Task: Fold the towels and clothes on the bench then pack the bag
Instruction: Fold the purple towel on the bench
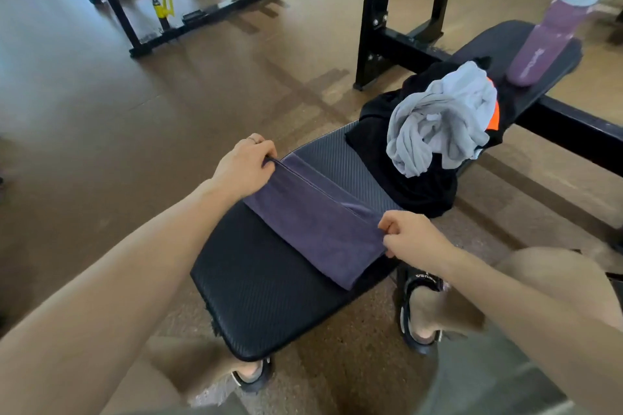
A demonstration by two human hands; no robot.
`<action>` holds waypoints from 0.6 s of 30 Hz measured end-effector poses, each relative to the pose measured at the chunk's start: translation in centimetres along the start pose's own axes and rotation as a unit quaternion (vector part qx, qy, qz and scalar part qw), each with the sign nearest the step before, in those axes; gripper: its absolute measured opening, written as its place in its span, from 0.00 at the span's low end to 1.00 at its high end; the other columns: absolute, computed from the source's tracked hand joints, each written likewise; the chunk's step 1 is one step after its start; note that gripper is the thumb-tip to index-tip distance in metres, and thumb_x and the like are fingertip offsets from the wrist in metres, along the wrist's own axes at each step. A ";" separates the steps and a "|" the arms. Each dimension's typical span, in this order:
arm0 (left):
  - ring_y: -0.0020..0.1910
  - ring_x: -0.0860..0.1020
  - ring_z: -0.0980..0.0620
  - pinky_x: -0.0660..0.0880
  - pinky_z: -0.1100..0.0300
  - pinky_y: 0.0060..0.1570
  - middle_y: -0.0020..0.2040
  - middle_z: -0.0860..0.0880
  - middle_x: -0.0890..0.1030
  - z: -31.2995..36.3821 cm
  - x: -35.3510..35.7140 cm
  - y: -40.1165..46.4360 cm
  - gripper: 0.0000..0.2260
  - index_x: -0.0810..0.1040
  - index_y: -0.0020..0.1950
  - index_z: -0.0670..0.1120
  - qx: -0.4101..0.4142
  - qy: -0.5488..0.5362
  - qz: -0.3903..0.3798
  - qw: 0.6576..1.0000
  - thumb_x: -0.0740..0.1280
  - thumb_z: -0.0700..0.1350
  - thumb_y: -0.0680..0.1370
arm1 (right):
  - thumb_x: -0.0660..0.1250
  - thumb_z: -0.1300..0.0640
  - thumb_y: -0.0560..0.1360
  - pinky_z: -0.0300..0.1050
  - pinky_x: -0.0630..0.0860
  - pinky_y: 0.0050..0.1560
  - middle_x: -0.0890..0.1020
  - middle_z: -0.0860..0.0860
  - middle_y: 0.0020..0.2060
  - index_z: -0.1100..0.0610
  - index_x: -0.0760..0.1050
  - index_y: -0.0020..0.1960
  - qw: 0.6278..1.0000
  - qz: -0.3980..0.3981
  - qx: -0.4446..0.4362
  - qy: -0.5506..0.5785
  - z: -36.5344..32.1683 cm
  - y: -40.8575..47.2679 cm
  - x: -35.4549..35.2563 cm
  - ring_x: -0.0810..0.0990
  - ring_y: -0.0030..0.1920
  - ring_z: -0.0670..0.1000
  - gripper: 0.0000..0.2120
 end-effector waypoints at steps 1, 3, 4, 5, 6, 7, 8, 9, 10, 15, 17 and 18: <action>0.56 0.75 0.47 0.73 0.52 0.52 0.56 0.49 0.76 0.0 0.7 1.1 0.06 0.78 0.54 0.48 -0.015 -0.018 -0.019 1.000 0.63 0.43 0.79 | 0.61 0.65 0.69 0.53 0.80 0.45 0.83 0.51 0.35 0.54 0.77 0.44 1.000 -0.013 0.021 0.003 0.3 1.1 -0.5 0.83 0.41 0.54 0.10; 0.54 0.76 0.46 0.70 0.55 0.49 0.52 0.49 0.79 -0.1 1.9 2.8 0.06 0.78 0.53 0.48 -0.049 -0.056 -0.050 0.996 0.63 0.43 0.79 | 0.61 0.64 0.69 0.51 0.81 0.45 0.83 0.51 0.34 0.54 0.79 0.45 0.998 -0.041 0.041 -0.007 0.8 2.8 -1.3 0.83 0.39 0.53 0.11; 0.53 0.77 0.46 0.71 0.55 0.49 0.50 0.49 0.81 -0.3 2.5 3.4 0.05 0.78 0.53 0.48 -0.063 -0.074 -0.058 0.994 0.63 0.43 0.80 | 0.61 0.64 0.69 0.50 0.81 0.44 0.83 0.50 0.33 0.53 0.79 0.45 0.997 -0.059 0.046 -0.015 1.0 3.5 -1.5 0.84 0.38 0.53 0.11; 0.52 0.78 0.47 0.71 0.55 0.49 0.50 0.49 0.81 -0.5 3.1 3.9 0.05 0.78 0.53 0.48 -0.075 -0.093 -0.062 0.991 0.63 0.44 0.80 | 0.62 0.63 0.69 0.48 0.81 0.43 0.84 0.50 0.33 0.52 0.79 0.45 0.996 -0.076 0.049 -0.024 1.3 4.0 -1.6 0.84 0.37 0.51 0.11; 0.51 0.78 0.47 0.71 0.55 0.48 0.50 0.49 0.82 -0.7 3.6 4.3 0.05 0.78 0.53 0.48 -0.084 -0.110 -0.062 0.988 0.63 0.44 0.81 | 0.62 0.63 0.70 0.46 0.81 0.41 0.84 0.50 0.34 0.52 0.79 0.46 0.994 -0.090 0.052 -0.030 1.5 4.5 -1.7 0.84 0.37 0.50 0.11; 0.50 0.78 0.48 0.70 0.56 0.46 0.49 0.49 0.82 -0.8 4.2 4.6 0.05 0.78 0.53 0.48 -0.092 -0.121 -0.062 0.986 0.63 0.44 0.81 | 0.62 0.63 0.70 0.43 0.80 0.37 0.84 0.50 0.35 0.52 0.79 0.46 0.993 -0.097 0.057 -0.032 1.8 4.9 -1.7 0.84 0.36 0.49 0.10; 0.49 0.77 0.48 0.70 0.58 0.44 0.49 0.49 0.82 -0.9 4.7 4.9 0.05 0.77 0.53 0.48 -0.096 -0.127 -0.061 0.985 0.63 0.44 0.81 | 0.62 0.63 0.71 0.39 0.77 0.33 0.84 0.50 0.36 0.53 0.79 0.47 0.993 -0.101 0.062 -0.028 2.0 5.2 -1.6 0.83 0.34 0.48 0.10; 0.48 0.77 0.49 0.69 0.59 0.42 0.49 0.49 0.82 -1.0 5.2 5.1 0.04 0.77 0.53 0.48 -0.099 -0.130 -0.061 0.985 0.63 0.44 0.82 | 0.62 0.63 0.72 0.37 0.74 0.29 0.84 0.50 0.36 0.54 0.79 0.48 0.992 -0.105 0.068 -0.022 2.2 5.5 -1.6 0.82 0.33 0.48 0.10; 0.48 0.77 0.49 0.69 0.59 0.41 0.48 0.49 0.82 -1.0 5.7 5.3 0.04 0.77 0.53 0.48 -0.103 -0.133 -0.059 0.984 0.63 0.45 0.82 | 0.61 0.63 0.72 0.36 0.72 0.26 0.84 0.50 0.36 0.55 0.79 0.48 0.992 -0.107 0.071 -0.014 2.3 5.8 -1.5 0.81 0.32 0.48 0.10; 0.48 0.76 0.48 0.73 0.50 0.47 0.47 0.50 0.80 -1.4 7.0 5.8 0.03 0.72 0.53 0.53 -0.083 -0.113 -0.055 0.989 0.58 0.48 0.84 | 0.55 0.64 0.76 0.41 0.75 0.26 0.83 0.53 0.32 0.58 0.73 0.47 0.991 -0.103 0.083 0.030 2.5 6.5 -1.0 0.80 0.26 0.49 0.08; 0.47 0.76 0.47 0.72 0.49 0.46 0.47 0.50 0.78 -1.3 7.2 5.8 0.04 0.70 0.54 0.54 -0.072 -0.086 -0.056 0.992 0.56 0.49 0.85 | 0.55 0.63 0.76 0.42 0.75 0.26 0.83 0.54 0.31 0.58 0.72 0.47 0.991 -0.097 0.084 0.035 2.5 6.7 -0.9 0.80 0.25 0.49 0.08; 0.47 0.75 0.47 0.71 0.50 0.46 0.47 0.50 0.77 -1.2 7.2 5.9 0.04 0.70 0.54 0.54 -0.071 -0.076 -0.056 0.993 0.56 0.49 0.85 | 0.55 0.62 0.76 0.42 0.75 0.26 0.83 0.53 0.31 0.57 0.72 0.47 0.991 -0.095 0.086 0.027 2.5 6.6 -1.0 0.79 0.25 0.49 0.07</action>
Point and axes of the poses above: each hand's wrist, its own y-axis towards the middle knuckle, its own x-axis out of the palm, z = x × y, the point moved 1 cm from there along y, towards the middle knuckle
